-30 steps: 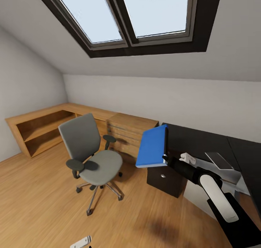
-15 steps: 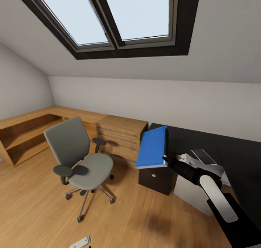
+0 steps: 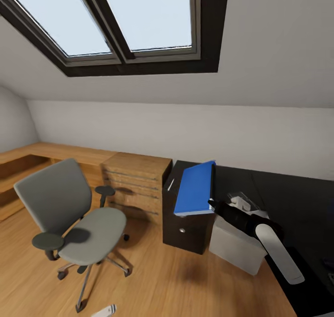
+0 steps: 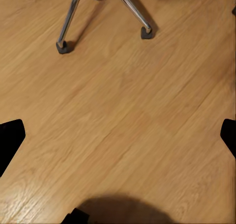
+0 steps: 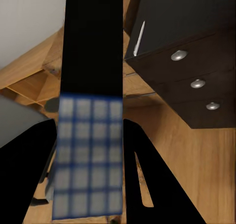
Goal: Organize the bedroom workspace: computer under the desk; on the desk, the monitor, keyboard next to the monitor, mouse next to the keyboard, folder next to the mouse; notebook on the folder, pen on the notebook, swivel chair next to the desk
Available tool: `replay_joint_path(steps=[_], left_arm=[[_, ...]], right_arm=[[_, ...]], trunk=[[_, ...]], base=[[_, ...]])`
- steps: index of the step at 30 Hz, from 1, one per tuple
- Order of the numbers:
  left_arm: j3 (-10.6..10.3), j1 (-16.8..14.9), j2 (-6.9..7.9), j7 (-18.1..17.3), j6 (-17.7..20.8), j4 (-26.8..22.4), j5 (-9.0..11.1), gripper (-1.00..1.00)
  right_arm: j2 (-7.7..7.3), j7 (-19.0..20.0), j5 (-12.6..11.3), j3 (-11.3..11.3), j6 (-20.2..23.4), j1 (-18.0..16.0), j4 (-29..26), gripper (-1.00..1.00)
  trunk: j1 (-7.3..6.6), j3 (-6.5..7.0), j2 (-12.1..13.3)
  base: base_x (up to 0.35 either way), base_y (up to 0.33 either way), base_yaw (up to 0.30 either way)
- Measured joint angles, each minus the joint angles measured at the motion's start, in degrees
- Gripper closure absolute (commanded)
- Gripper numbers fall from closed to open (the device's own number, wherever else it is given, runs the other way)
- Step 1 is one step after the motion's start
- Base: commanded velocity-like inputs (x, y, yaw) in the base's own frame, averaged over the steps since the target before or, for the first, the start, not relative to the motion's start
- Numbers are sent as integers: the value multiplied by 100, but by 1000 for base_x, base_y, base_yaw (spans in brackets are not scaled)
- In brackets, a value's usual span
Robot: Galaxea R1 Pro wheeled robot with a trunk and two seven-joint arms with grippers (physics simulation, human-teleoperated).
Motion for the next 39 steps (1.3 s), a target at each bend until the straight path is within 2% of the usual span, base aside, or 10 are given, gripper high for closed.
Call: replay_joint_path(steps=[6,11,20,24,29,32,33,35,39], left_arm=[[0,0,0,0,-1,0,0,-100],[0,0,-3,0,2,1,0,-100],[3,0,-2,16,5,1,-11,-100],[27,0,46,18,6,6,10,-100],[44,1,142,-39,-5,457,-30,-100],[39,0,162,-279,-289,908,-128,-100],[31,1,164,-510,-615,1149,-234,-100],[21,0,164,-725,-944,1342,-354,-100],[15,1,163,-898,-1226,1535,-473,-100]], right_arm=[[-1,0,-1,-3,0,0,0,100],[-1,0,-8,-3,0,0,0,100],[-1,8,-11,-11,-45,30,195,100],[-6,8,-11,-16,-52,34,201,100],[-10,6,-19,-25,-54,35,202,100],[-10,8,-17,-22,-70,42,202,100],[-10,8,-12,-22,-109,43,208,100],[-10,8,-11,-22,-140,44,228,100],[-3,8,-17,-21,-165,44,258,100]], trunk=[[0,25,0],[3,46,1],[-194,246,361],[-282,335,521],[-392,446,722],[-458,512,843],[-480,534,883],[-524,576,963],[-612,655,1124]], base=[[303,0,-265],[73,0,-265],[4,0,-267],[0,0,-268],[0,0,-268],[0,0,-270],[0,0,-273],[0,0,-269],[0,0,-138]])
